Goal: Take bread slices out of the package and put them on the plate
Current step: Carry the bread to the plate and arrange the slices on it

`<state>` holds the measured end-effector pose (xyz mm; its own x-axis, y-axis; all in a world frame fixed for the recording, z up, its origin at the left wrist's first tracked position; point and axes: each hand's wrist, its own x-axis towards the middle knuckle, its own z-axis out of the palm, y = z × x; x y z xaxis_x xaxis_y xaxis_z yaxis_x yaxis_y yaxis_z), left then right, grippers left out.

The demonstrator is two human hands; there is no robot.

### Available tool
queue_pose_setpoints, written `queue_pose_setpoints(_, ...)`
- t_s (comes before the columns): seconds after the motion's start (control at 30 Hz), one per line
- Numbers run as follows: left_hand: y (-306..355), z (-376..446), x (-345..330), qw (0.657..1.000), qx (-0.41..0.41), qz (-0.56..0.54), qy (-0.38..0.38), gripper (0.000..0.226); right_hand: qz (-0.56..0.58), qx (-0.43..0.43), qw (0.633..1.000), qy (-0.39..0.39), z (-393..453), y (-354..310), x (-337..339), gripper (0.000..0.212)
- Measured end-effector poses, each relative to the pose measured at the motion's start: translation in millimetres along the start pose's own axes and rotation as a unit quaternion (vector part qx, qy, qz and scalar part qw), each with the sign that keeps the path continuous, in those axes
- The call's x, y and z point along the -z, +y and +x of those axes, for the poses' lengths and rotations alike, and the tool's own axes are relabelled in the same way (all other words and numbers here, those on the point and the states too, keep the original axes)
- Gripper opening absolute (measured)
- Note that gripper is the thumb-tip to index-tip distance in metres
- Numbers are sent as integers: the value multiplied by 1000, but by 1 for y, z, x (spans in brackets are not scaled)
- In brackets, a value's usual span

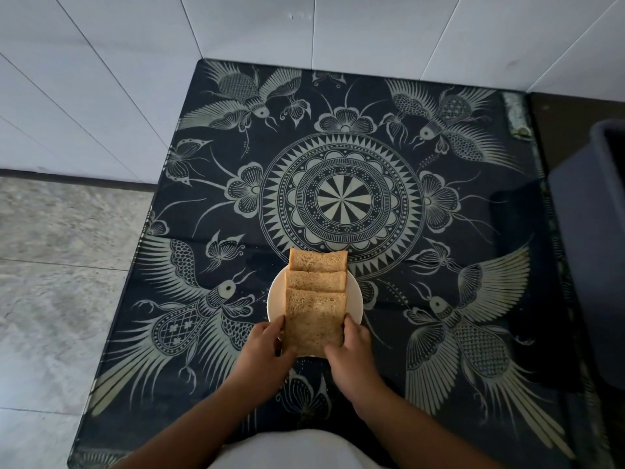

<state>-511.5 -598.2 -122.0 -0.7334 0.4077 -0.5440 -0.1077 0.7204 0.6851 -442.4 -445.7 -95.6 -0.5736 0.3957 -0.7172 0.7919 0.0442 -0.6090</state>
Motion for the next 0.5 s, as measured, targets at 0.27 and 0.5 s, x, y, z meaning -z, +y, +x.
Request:
queue_pose_setpoints(0.27, 12, 2, 4, 998, 10, -43, 36, 77, 25, -2, 1000, 0, -2, -8, 1, 82)
queue_pose_setpoints(0.5, 27, 6, 4, 989, 22, -143, -38, 76, 99, -10, 995, -28, -4, -15, -3, 83)
